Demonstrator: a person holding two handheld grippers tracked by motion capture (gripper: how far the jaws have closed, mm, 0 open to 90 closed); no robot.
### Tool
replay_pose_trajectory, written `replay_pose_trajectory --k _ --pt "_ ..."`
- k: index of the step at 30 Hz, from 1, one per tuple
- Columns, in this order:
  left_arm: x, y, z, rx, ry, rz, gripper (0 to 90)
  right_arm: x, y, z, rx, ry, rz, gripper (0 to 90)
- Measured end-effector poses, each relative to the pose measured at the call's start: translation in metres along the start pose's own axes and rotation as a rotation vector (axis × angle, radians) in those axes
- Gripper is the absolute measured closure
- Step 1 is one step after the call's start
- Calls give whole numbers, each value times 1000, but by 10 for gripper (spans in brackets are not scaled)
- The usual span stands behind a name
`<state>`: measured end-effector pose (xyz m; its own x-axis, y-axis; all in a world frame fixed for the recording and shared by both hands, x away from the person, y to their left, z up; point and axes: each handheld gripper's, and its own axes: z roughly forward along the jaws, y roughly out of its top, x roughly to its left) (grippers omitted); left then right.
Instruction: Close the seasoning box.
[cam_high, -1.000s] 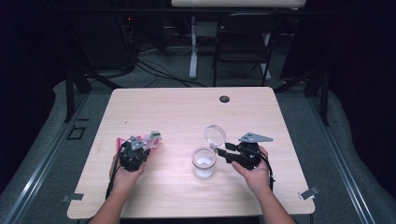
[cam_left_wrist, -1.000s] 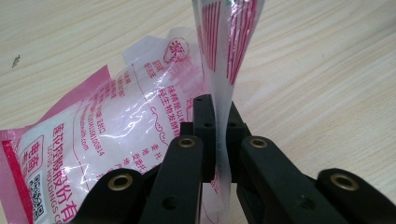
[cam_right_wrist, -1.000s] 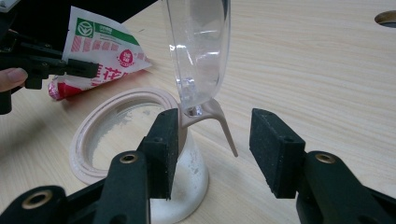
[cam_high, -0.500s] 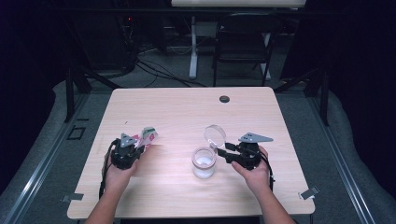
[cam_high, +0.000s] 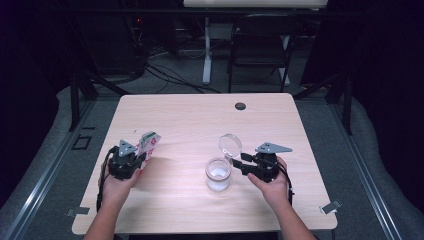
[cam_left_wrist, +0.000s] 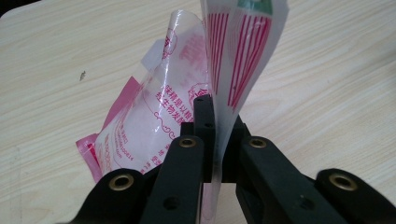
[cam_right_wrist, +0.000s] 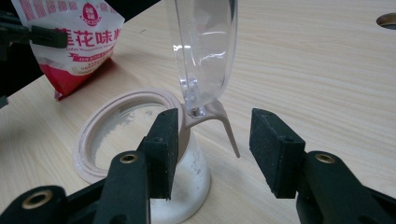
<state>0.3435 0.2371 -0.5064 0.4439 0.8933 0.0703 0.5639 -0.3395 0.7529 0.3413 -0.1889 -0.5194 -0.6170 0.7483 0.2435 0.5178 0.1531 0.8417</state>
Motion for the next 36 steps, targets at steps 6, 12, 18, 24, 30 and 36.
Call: replay_pose_trajectory --k 6,12,18,24,30,36 --pt "5 3 -6 -4 -6 -8 900 1 0 1 3 -1 2 525" --pt "14 6 -17 -13 9 -17 900 2 -1 2 3 1 5 525" --pt "26 12 -25 14 13 -19 900 2 -1 2 3 2 5 525" --pt "36 22 -31 15 31 -12 900 1 0 1 5 -3 2 525" --pt "47 39 -35 20 51 12 900 0 0 0 0 -5 6 525" --pt "57 57 -36 34 63 30 900 0 0 0 -1 -8 8 525"
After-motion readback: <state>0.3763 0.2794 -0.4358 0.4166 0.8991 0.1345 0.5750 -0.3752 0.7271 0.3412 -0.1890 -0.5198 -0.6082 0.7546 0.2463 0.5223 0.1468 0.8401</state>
